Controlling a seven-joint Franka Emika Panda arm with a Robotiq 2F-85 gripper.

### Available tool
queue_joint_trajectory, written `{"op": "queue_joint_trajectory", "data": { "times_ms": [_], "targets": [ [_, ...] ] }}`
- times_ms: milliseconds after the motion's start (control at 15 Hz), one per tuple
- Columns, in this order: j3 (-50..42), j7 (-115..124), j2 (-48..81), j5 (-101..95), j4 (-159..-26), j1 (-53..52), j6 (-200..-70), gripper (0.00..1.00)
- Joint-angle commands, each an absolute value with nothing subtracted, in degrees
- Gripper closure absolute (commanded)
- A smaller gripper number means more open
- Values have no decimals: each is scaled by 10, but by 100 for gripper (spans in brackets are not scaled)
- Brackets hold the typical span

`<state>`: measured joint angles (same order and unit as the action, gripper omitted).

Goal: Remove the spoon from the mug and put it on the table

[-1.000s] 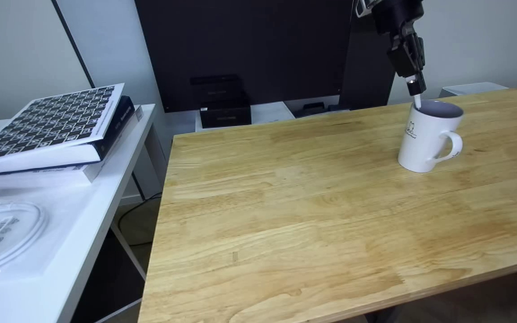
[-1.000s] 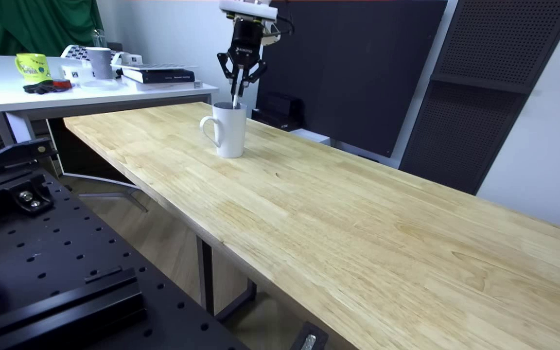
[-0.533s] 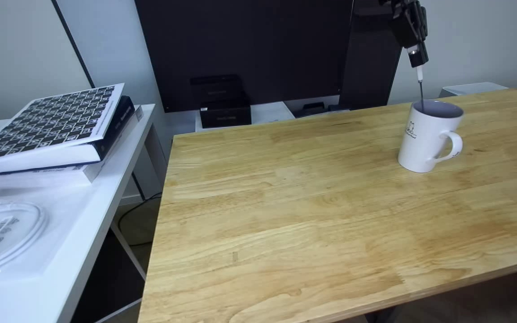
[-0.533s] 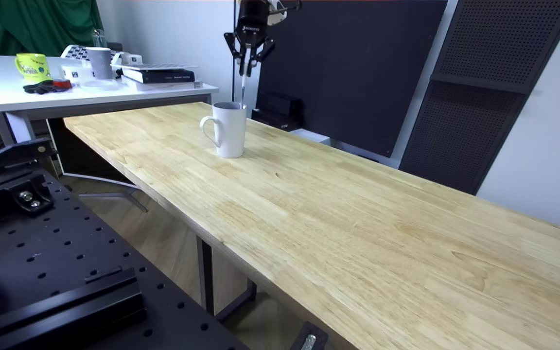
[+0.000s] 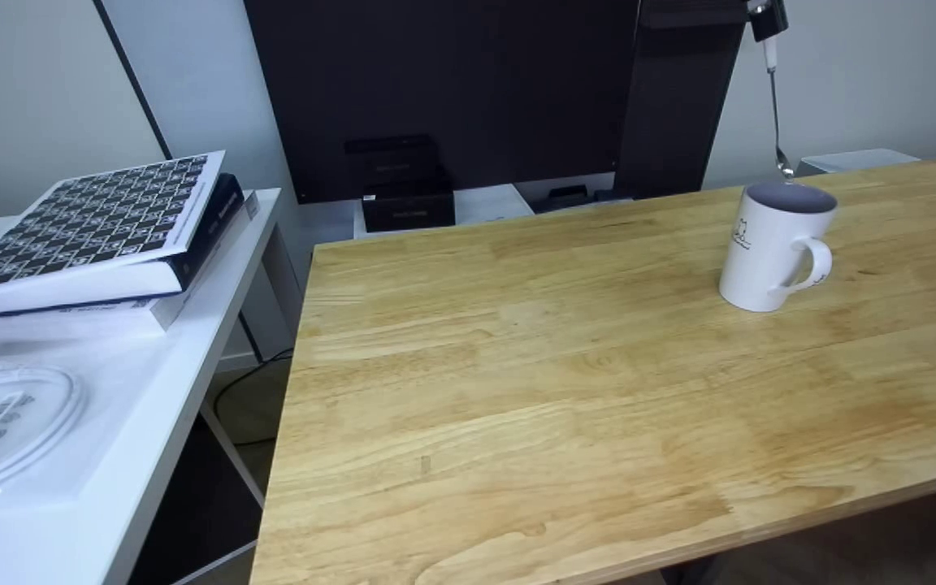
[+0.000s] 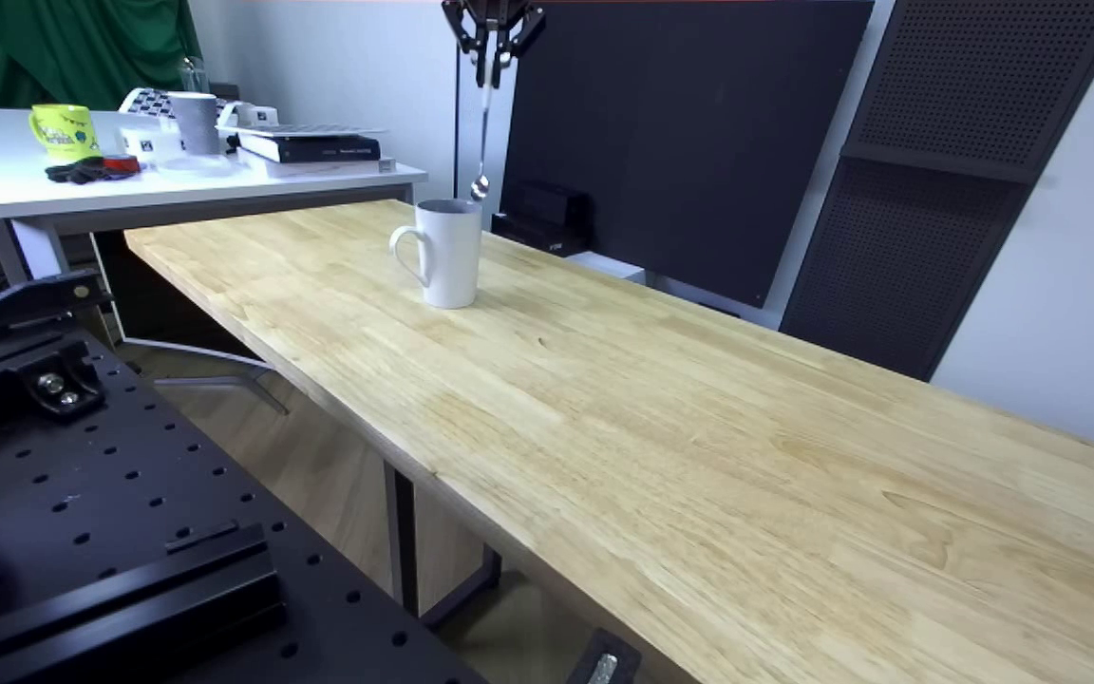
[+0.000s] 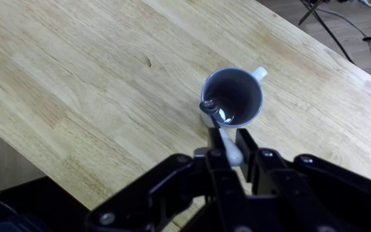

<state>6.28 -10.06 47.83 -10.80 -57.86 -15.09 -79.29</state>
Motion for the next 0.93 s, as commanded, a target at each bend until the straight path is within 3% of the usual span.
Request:
{"op": "queue_joint_trajectory", "data": {
  "times_ms": [0,333,867],
  "targets": [
    [54,-86,469,-122,-545,-161,-760,96],
    [51,-84,445,-135,-539,-161,-749,96],
    [25,-96,398,-170,-637,-146,-738,96]
  ]
}}
